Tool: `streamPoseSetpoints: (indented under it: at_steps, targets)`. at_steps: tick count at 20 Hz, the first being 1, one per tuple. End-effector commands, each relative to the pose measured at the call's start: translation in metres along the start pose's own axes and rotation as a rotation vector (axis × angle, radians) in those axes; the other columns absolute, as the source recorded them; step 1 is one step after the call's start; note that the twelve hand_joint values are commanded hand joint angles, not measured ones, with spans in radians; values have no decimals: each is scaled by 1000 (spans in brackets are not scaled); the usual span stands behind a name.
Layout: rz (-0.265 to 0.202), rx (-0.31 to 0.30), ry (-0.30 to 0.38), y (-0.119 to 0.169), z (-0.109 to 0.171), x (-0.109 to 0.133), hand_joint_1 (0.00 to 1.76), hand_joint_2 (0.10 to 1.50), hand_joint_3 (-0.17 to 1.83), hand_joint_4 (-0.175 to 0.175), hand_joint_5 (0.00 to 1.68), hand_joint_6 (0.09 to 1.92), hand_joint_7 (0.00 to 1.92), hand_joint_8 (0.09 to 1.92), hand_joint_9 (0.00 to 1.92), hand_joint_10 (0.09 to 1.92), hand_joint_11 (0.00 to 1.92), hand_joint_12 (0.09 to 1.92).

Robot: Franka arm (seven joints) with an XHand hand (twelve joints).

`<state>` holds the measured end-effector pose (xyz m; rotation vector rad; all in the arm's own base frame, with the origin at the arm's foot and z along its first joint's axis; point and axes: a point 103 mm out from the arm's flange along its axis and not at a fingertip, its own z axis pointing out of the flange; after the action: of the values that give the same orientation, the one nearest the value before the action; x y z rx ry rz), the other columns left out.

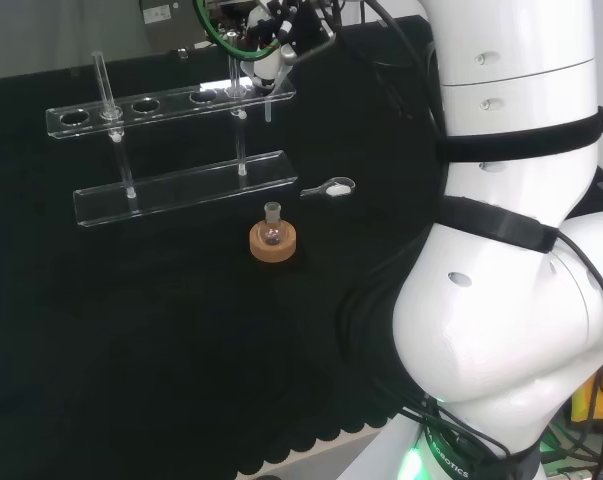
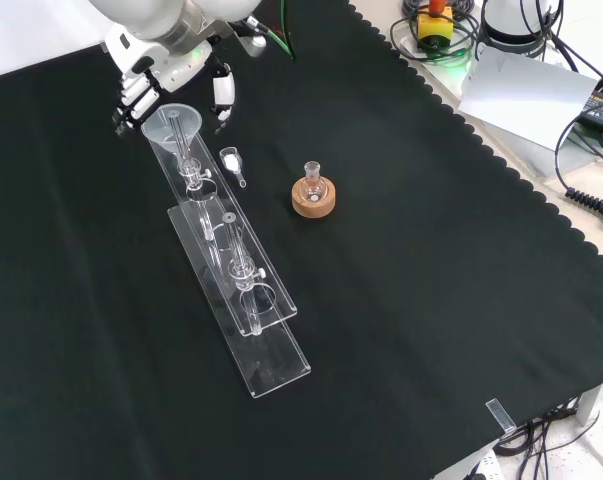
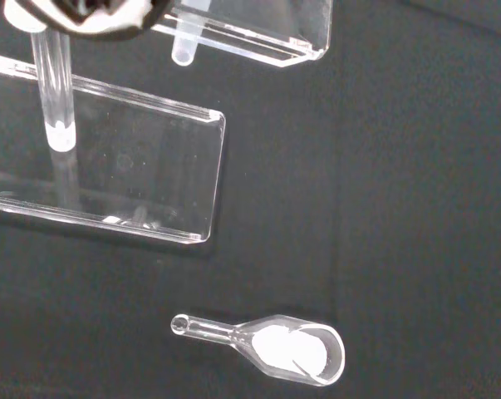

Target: Pick up the funnel from the transparent funnel stand.

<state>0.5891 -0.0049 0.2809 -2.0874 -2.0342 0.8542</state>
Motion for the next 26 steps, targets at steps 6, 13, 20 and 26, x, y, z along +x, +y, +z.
streamPoseSetpoints:
  at_steps: [6, 13, 20, 26]
  targets:
    - [-15, 8, 4, 2, 1, 1, 793, 618, 698, 47, 161, 87, 0, 547, 259, 817, 397, 1447]
    - [-19, 29, -6, 7, 3, -1, 787, 614, 710, 48, 153, 87, 0, 522, 246, 807, 386, 1444]
    - [-30, 57, -6, 10, 6, -3, 782, 610, 717, 48, 149, 87, 0, 506, 238, 807, 372, 1446]
    - [-29, 68, -8, 12, 7, -2, 780, 609, 721, 53, 159, 87, 0, 505, 236, 808, 361, 1448]
